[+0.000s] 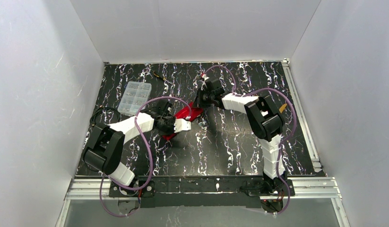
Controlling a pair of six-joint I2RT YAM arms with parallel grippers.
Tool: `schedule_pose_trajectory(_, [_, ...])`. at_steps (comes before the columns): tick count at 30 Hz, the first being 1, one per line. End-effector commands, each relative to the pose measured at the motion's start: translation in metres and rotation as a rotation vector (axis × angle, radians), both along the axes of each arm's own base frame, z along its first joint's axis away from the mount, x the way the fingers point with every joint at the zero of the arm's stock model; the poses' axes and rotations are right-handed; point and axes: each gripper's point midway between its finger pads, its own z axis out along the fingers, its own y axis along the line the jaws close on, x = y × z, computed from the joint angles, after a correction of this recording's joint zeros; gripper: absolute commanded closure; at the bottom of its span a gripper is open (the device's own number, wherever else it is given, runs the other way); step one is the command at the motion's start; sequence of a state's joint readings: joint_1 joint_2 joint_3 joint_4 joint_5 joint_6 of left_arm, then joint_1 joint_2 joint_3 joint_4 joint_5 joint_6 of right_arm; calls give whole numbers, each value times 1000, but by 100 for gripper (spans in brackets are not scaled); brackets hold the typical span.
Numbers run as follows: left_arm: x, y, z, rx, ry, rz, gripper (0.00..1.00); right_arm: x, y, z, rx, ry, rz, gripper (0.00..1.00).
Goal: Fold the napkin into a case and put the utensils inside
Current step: Stuff the top corner of the smaller-rectangle-folded napkin into the folded napkin.
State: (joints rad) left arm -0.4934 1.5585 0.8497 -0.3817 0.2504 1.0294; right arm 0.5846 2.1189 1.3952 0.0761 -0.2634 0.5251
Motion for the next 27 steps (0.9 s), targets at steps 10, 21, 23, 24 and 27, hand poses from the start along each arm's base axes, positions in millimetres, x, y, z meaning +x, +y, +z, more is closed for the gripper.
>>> schedule_pose_trajectory(10, [-40, 13, -18, 52, 144, -16, 100, 22, 20, 50, 83, -124, 17, 99])
schedule_pose_trajectory(21, [-40, 14, -19, 60, 143, -16, 100, 18, 26, -7, -51, -39, 27, 98])
schedule_pose_trajectory(23, [-39, 14, -18, 63, 140, -12, 100, 14, 22, -16, -74, -14, 24, 92])
schedule_pose_trajectory(24, [-39, 14, -18, 62, 139, -11, 100, 11, 19, -20, -94, -6, 17, 82])
schedule_pose_trajectory(27, [-41, 14, -21, 63, 146, -14, 100, 14, 9, -8, -145, -52, -1, 54])
